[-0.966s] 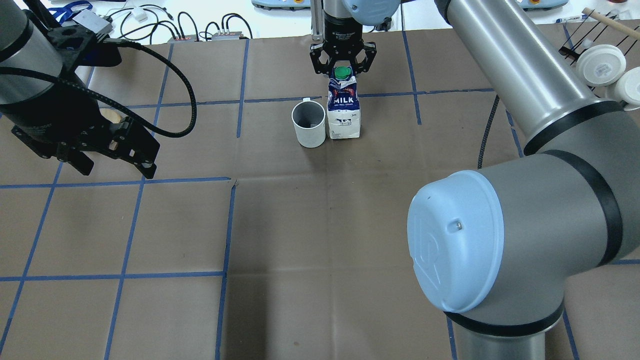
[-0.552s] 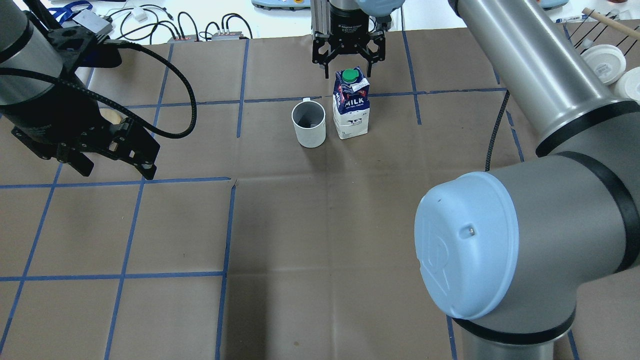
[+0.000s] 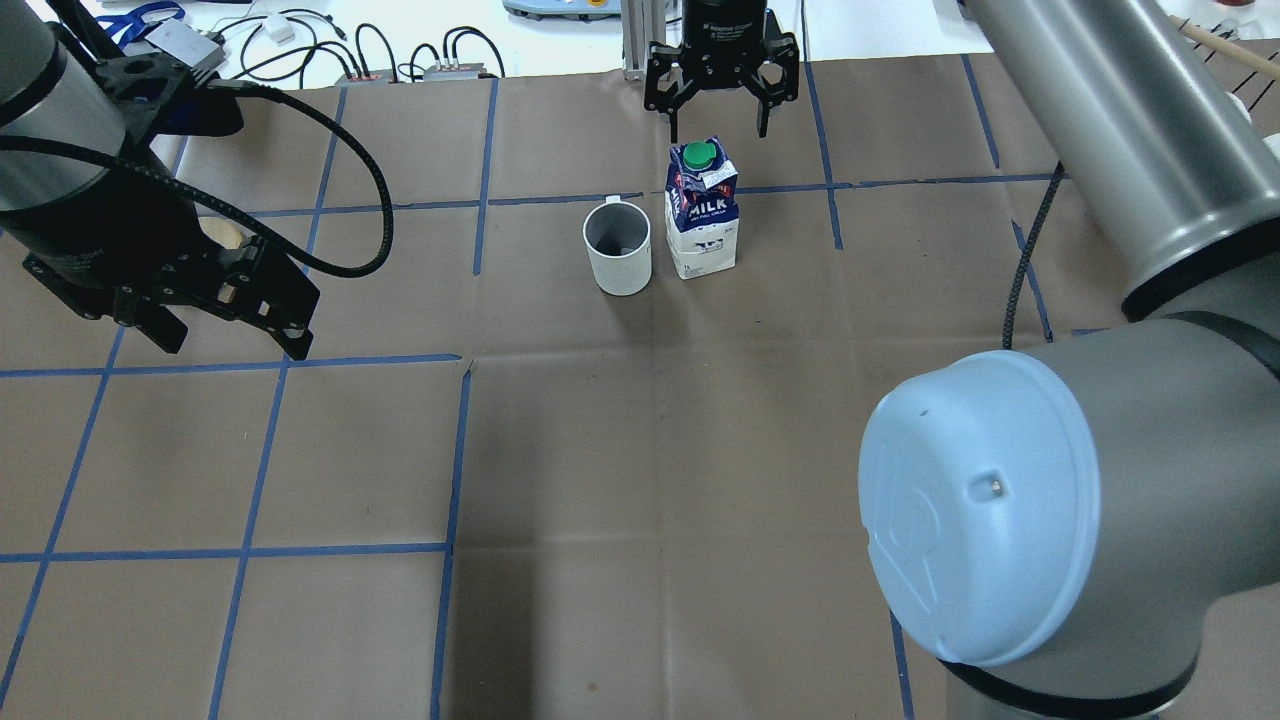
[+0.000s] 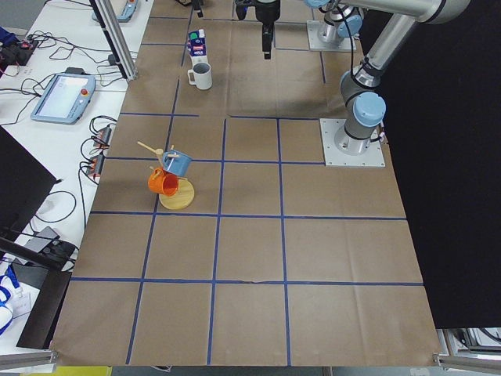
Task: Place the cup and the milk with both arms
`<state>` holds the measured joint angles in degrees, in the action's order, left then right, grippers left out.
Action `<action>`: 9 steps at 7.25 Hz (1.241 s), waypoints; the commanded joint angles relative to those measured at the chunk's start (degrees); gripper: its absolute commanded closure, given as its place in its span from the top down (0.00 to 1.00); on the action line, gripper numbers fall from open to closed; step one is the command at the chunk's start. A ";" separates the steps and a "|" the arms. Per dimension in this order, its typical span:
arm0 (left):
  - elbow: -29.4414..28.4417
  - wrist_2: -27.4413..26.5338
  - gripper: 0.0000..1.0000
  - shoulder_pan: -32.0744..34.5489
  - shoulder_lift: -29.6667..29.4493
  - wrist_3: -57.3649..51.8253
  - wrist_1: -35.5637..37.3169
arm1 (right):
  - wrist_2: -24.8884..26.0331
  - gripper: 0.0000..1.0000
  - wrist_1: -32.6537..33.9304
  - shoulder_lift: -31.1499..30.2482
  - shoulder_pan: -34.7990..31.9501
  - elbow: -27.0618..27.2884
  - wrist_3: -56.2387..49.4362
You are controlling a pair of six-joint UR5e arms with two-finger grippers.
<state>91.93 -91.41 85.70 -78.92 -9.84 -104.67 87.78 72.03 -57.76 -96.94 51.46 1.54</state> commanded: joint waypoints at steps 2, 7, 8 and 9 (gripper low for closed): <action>0.00 0.00 1.00 0.00 -0.01 0.00 0.00 | 0.19 0.99 6.93 -20.13 4.39 24.65 -3.66; 0.00 0.00 1.00 0.00 -0.09 0.00 0.08 | -0.15 1.00 15.42 -39.70 9.57 45.91 -0.84; 0.00 0.00 1.00 0.00 -0.01 0.00 0.08 | -0.07 1.00 16.29 -39.97 9.49 45.93 -0.75; 0.00 0.00 1.00 0.00 -0.09 0.00 0.00 | 0.02 1.00 16.56 -39.97 9.49 45.84 -0.75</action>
<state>91.93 -91.41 85.69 -78.98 -9.84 -104.62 87.73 88.06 -97.28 -87.65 96.98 0.72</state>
